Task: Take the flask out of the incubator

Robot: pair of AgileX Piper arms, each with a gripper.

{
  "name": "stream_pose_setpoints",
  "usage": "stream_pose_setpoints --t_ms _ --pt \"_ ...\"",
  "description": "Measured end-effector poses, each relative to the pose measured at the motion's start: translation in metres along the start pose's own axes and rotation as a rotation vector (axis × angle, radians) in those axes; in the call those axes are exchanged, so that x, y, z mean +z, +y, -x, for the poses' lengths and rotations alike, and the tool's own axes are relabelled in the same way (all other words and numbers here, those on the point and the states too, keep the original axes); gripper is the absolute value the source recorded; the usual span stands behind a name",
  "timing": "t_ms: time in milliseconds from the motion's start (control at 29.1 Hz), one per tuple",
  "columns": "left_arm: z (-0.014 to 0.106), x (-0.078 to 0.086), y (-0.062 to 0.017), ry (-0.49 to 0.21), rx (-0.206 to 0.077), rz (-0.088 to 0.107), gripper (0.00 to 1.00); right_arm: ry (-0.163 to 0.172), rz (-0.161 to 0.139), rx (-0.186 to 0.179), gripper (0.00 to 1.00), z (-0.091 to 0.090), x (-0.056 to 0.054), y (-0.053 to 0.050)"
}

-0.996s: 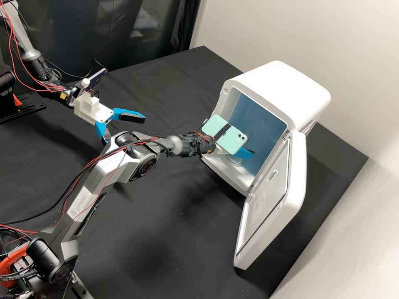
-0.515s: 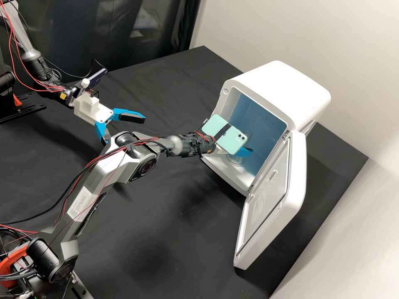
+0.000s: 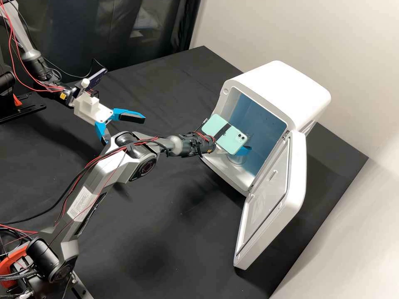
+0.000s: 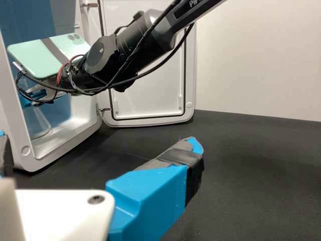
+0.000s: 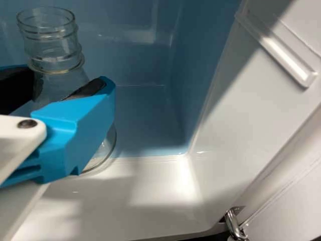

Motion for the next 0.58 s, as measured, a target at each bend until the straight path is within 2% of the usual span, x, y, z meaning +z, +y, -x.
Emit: stream_pose_setpoints --t_ms 69,206,275,412,584 --pt "0.0000 0.0000 0.0000 0.000 0.000 0.000 1.00 0.000 -0.007 0.000 0.00 0.0000 0.0000 0.0000" --pt "0.0000 0.0000 0.0000 0.000 0.000 0.000 1.00 0.005 0.012 -0.002 0.00 -0.0004 0.0000 -0.0007" --pt "0.0000 0.0000 0.0000 0.000 0.000 0.000 1.00 0.005 0.007 -0.003 0.00 -0.0001 0.0002 -0.0009" --pt "0.0000 0.0000 0.0000 0.000 0.000 0.000 1.00 0.011 0.017 0.006 0.00 0.0007 0.0033 -0.0032" --pt "0.0000 0.0000 0.0000 0.000 0.000 0.000 1.00 0.031 0.009 0.012 0.00 0.0085 0.0064 -0.0037"
